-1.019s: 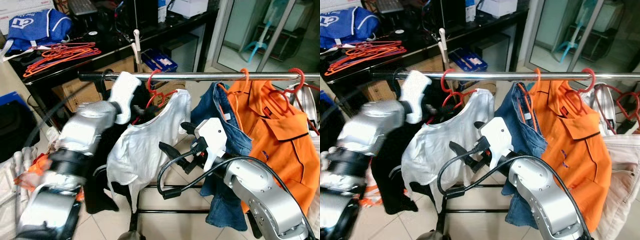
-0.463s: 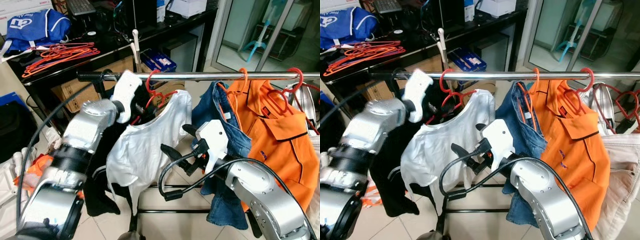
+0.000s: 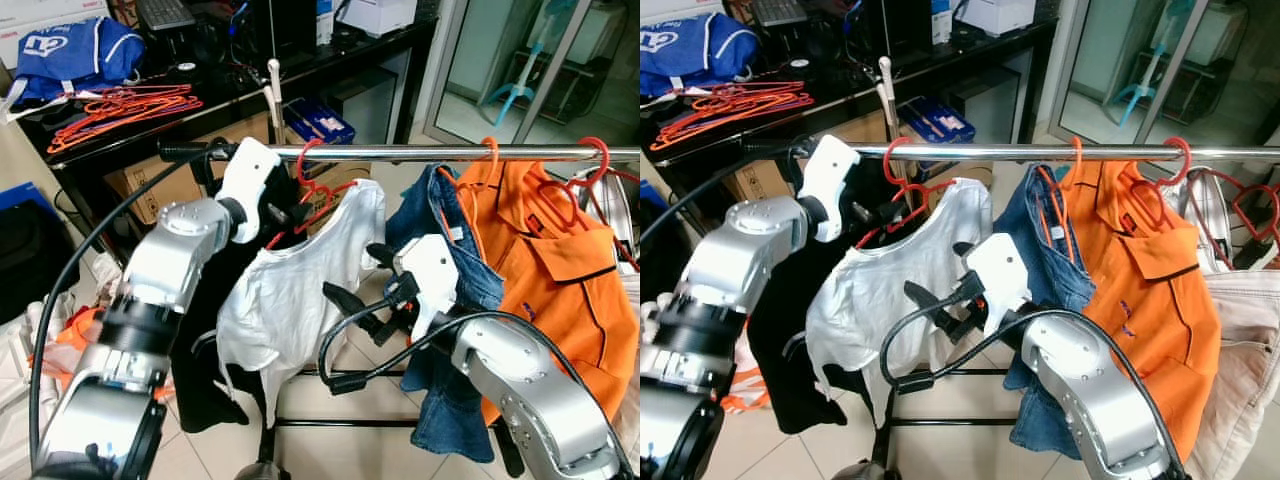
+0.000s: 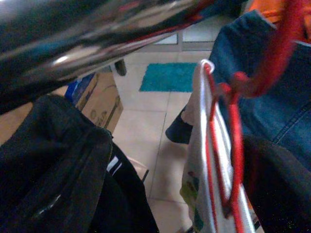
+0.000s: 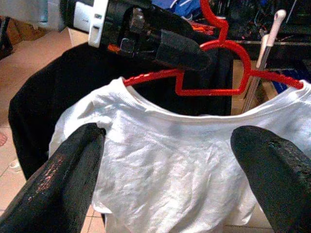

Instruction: Hang hanger

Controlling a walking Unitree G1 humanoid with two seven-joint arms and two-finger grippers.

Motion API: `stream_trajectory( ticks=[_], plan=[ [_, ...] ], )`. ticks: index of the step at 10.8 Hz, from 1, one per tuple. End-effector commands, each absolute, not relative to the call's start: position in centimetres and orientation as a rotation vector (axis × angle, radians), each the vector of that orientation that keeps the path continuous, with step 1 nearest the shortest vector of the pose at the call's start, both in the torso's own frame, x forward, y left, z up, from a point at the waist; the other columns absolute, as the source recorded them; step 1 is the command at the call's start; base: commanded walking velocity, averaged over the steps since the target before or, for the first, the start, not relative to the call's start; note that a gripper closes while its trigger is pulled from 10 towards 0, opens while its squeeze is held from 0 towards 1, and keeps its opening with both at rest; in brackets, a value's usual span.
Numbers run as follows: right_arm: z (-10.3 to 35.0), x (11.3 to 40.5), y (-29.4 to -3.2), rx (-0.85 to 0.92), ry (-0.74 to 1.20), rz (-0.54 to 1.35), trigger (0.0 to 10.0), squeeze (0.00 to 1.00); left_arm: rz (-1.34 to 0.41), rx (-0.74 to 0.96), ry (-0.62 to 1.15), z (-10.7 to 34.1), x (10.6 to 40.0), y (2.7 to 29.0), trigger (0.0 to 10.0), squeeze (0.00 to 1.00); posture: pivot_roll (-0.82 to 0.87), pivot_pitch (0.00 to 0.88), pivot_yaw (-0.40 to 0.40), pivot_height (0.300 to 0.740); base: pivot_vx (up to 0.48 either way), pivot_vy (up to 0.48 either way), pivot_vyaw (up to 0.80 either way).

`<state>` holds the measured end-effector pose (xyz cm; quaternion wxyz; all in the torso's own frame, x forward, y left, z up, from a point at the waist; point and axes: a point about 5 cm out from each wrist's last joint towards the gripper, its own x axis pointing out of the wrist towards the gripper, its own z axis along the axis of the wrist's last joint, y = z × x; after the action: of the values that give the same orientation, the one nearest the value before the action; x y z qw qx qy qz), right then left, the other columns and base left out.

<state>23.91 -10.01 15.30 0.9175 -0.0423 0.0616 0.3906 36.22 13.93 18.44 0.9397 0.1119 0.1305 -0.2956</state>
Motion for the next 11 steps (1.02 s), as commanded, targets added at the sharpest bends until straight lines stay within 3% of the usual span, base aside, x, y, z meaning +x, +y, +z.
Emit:
stream_trajectory(
  ticks=[1,11],
  plan=[
    [15.7,24.3,-9.9,-0.092,0.110,0.814,10.0,0.00,-0.577,0.220,0.256,19.3,36.7,14.3,10.0,0.00,0.02,0.000,0.020,0.740,0.000,0.000,0.00],
    [16.2,24.9,-10.7,-0.096,0.067,0.719,10.0,0.00,-0.732,0.185,0.307,18.8,36.3,11.9,10.0,0.00,0.00,0.000,0.048,0.740,0.000,0.000,0.00]
  ],
)
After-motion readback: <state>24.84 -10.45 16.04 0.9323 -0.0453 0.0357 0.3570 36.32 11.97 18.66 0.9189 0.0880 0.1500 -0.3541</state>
